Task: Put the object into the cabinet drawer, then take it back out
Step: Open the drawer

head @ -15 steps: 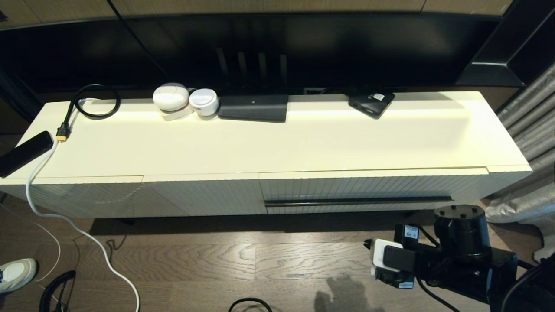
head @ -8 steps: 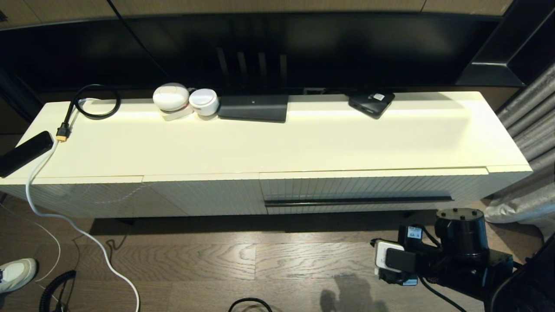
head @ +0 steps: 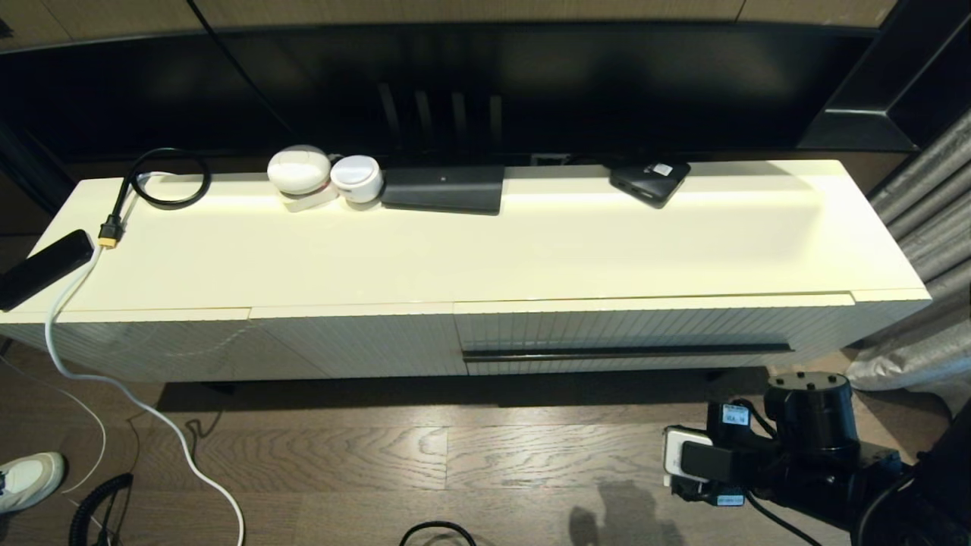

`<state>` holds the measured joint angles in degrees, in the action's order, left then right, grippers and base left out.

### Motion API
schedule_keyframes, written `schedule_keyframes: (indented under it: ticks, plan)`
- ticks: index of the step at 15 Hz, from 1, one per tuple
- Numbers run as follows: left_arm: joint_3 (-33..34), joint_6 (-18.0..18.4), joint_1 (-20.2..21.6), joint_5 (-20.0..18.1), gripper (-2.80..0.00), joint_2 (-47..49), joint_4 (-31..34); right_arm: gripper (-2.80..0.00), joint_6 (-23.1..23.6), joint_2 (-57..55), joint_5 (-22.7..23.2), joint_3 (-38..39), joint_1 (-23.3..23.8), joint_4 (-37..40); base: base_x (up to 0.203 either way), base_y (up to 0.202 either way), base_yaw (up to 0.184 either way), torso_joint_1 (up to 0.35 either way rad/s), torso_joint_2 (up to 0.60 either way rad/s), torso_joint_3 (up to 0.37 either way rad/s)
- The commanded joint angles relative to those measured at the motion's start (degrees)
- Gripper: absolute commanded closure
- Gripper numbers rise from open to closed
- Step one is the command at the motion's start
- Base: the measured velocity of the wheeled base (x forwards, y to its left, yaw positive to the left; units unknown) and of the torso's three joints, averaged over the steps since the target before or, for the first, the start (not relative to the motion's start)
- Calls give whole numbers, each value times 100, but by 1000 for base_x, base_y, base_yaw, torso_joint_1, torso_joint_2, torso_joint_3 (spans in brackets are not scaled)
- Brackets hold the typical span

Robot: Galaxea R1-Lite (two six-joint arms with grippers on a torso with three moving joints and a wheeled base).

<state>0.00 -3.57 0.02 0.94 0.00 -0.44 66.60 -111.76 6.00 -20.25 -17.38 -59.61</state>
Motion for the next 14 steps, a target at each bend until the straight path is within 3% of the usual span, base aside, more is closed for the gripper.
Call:
schedule_keyframes:
  ticks: [1, 8, 11, 14]
  plan:
    - [0, -3, 6, 3, 0, 0, 0, -280, 37, 85, 7, 47, -2, -42, 0, 0, 0, 0, 0, 0]
    - [0, -3, 6, 3, 0, 0, 0, -280, 39, 331, 18, 241, 7, -33, 0, 0, 0, 0, 0, 0]
    - [0, -3, 6, 3, 0, 0, 0, -280, 41, 231, 305, 241, -2, 36, 0, 0, 0, 0, 0, 0]
    - [0, -3, 6, 3, 0, 0, 0, -280, 42, 350, 358, 165, -10, 791, 0, 0, 0, 0, 0, 0]
